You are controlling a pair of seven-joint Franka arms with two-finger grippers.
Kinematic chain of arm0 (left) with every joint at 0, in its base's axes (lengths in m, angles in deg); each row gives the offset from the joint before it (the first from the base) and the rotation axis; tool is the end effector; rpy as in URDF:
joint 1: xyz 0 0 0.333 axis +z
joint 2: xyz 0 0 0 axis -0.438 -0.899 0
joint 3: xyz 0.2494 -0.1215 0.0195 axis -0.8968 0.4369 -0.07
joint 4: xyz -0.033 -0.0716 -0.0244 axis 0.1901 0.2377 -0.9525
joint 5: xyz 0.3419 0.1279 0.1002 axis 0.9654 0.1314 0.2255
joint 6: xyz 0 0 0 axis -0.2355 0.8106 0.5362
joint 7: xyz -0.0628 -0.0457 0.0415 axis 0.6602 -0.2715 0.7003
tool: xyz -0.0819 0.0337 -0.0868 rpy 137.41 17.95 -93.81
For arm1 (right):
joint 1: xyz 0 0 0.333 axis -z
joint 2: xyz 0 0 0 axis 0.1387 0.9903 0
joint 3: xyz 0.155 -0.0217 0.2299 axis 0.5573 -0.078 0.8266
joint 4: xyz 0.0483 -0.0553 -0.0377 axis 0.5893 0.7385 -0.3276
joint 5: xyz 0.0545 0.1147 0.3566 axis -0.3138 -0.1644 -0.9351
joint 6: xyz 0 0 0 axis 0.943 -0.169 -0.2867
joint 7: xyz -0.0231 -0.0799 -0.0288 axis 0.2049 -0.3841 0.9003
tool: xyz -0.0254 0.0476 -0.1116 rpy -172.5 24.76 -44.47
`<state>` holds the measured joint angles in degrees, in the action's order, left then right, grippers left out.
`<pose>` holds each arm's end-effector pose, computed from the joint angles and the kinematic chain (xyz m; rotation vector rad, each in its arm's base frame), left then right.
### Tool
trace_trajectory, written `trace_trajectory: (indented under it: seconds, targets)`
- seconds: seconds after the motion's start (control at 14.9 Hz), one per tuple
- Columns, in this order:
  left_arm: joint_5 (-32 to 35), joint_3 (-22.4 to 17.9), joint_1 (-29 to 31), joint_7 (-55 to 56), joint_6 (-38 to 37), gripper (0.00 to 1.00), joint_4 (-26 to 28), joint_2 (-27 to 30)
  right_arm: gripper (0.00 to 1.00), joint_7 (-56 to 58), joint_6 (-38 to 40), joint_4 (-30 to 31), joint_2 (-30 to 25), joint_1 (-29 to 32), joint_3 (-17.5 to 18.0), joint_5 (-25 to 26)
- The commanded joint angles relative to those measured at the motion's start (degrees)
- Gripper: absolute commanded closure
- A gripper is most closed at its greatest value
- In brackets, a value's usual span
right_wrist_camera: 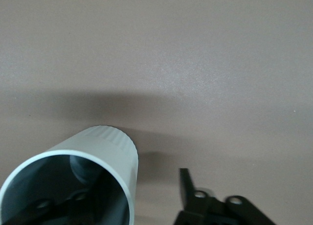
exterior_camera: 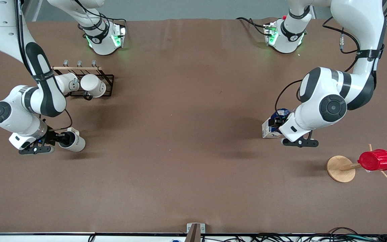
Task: Place cup and milk on table
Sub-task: 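Close the left gripper on the carton while the right gripper grasps the mug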
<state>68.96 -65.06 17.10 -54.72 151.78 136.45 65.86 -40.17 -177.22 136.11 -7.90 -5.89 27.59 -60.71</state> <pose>0.5696 -0.1654 0.3028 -3.1205 0.1158 0.2994 0.5770 -0.1032 0.1903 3.0878 0.1555 0.0729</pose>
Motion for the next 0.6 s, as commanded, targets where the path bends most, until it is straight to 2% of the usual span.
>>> trace_trajectory:
  seconds: [0.0, 0.27, 0.47, 0.54]
  targets:
    - [0.6, 0.3, 0.4, 0.2, 0.3, 0.05, 3.2, 2.3, 1.0, -0.1, -0.4, 0.4, -0.7, -0.1, 0.2, -3.3]
    - [0.7, 0.3, 0.5, 0.2, 0.3, 0.14, 4.3, 2.6, 1.0, 0.4, 1.2, -0.7, -0.9, -1.0, 0.2, -4.5]
    - [0.7, 0.3, 0.6, 0.3, 0.3, 0.46, 4.8, 2.8, 1.0, 5.4, 5.9, -1.4, -4.1, -2.2, 1.0, -4.5]
    - [0.7, 0.3, 0.6, 0.3, 0.3, 0.51, 4.8, 2.7, 1.0, 7.7, 7.6, -1.6, -5.4, -2.3, 2.0, -4.5]
